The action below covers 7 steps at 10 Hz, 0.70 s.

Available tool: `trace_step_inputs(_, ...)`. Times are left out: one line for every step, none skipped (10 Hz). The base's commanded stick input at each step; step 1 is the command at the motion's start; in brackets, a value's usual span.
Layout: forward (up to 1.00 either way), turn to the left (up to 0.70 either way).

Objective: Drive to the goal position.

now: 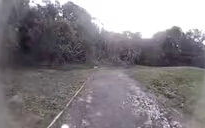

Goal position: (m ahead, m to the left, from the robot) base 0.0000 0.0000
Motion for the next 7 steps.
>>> trace_step_inputs(0.50,-0.50)
trace_step_inputs(0.50,-0.50)
trace_step_inputs(0.50,-0.50)
trace_step_inputs(0.50,-0.50)
trace_step_inputs(0.50,0.00)
trace_step_inputs(0.50,0.00)
trace_step_inputs(0.50,0.00)
